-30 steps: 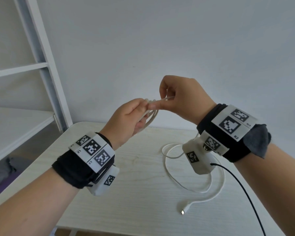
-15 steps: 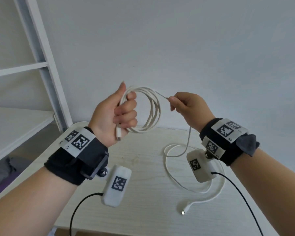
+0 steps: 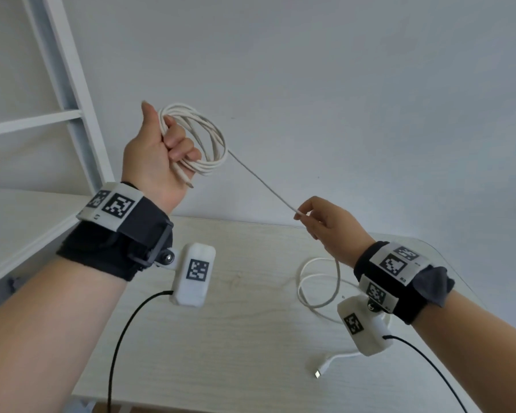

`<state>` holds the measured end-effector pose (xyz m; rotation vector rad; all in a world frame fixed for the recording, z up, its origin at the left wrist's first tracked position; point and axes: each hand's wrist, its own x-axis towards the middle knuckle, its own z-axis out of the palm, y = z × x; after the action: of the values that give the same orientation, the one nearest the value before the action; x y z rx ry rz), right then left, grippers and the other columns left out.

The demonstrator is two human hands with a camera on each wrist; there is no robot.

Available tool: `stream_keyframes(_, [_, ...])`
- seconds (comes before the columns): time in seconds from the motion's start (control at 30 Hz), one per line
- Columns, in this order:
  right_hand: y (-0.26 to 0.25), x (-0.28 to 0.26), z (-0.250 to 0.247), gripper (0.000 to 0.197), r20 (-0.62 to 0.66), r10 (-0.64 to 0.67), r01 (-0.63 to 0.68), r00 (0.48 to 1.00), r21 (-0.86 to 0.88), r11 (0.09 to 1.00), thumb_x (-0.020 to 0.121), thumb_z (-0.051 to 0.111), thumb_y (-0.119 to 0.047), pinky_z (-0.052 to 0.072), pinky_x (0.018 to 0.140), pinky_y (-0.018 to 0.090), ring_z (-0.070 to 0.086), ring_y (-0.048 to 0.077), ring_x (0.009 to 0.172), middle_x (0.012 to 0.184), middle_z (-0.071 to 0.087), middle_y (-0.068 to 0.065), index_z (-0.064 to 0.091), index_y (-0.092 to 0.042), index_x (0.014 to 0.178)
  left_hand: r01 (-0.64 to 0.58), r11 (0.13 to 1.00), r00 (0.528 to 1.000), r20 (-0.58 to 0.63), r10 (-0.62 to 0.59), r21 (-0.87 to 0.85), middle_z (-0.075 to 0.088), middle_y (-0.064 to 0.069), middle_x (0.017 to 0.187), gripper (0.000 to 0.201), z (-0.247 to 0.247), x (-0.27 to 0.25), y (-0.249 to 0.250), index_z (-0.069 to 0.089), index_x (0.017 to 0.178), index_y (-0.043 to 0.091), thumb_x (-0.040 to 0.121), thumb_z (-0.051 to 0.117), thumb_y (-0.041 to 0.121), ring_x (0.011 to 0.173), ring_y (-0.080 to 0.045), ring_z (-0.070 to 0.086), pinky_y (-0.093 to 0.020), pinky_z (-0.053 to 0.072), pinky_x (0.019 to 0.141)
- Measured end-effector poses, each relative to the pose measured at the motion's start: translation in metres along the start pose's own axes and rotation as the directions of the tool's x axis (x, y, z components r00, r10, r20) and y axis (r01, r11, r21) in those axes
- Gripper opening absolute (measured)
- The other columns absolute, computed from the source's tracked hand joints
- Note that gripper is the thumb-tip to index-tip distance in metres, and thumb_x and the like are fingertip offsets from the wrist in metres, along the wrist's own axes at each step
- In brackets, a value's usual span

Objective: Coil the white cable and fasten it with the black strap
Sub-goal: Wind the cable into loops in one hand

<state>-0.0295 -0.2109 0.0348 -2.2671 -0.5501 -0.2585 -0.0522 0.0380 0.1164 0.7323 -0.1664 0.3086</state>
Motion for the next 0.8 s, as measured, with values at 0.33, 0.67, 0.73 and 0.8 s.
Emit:
stream_keyframes(0.33, [-0.055, -0.013, -0.003, 0.015, 0.062, -0.391, 0.392, 0.918, -0.276, 0.878, 0.091, 0.053, -0.020, 0.050, 0.067, 0.038, 0.057, 0.020, 0.073, 0.082, 0.061, -0.002, 0.067, -0.018, 0.097, -0.221, 0.811, 0.975, 0.126, 0.181, 0.542, 0.070, 0.002, 0.059, 0.032, 0.005, -0.017, -0.025, 0.047, 0.086, 0.013, 0.103, 0.029, 0.033, 0.057, -0.017, 0.069, -0.032, 0.057, 0.063])
stream_keyframes(0.67, [-0.083, -0.007, -0.011, 0.023, 0.020, -0.532, 0.511, 0.846, -0.309, 0.802, 0.090, 0.048, -0.032, 0.050, 0.053, 0.040, 0.055, 0.020, 0.061, 0.073, 0.059, 0.001, 0.069, -0.022, 0.091, -0.346, 0.321, 0.935, 0.352, 0.040, 0.882, 0.068, 0.021, 0.063, 0.023, 0.007, -0.039, -0.045, 0.044, 0.081, 0.025, 0.101, 0.033, 0.030, 0.052, 0.001, 0.066, -0.018, 0.050, 0.052])
stream_keyframes(0.73, [-0.085, -0.002, -0.015, 0.021, -0.007, -0.526, 0.496, 0.851, -0.323, 0.806, 0.089, 0.050, -0.029, 0.050, 0.054, 0.042, 0.056, 0.021, 0.062, 0.073, 0.059, 0.000, 0.070, -0.021, 0.089, -0.342, 0.330, 0.931, 0.364, -0.004, 0.880, 0.069, 0.013, 0.067, 0.024, 0.007, -0.043, -0.047, 0.045, 0.081, 0.024, 0.100, 0.033, 0.033, 0.051, -0.009, 0.069, -0.033, 0.053, 0.056])
stream_keyframes(0.8, [-0.086, 0.002, -0.019, 0.019, -0.027, -0.521, 0.484, 0.853, -0.331, 0.810, 0.089, 0.052, -0.025, 0.051, 0.056, 0.043, 0.056, 0.019, 0.064, 0.075, 0.059, -0.001, 0.070, -0.022, 0.089, -0.347, 0.344, 0.921, 0.387, -0.052, 0.873, 0.072, 0.008, 0.069, 0.026, 0.006, -0.045, -0.048, 0.046, 0.082, 0.023, 0.100, 0.031, 0.036, 0.052, -0.019, 0.070, -0.040, 0.054, 0.058])
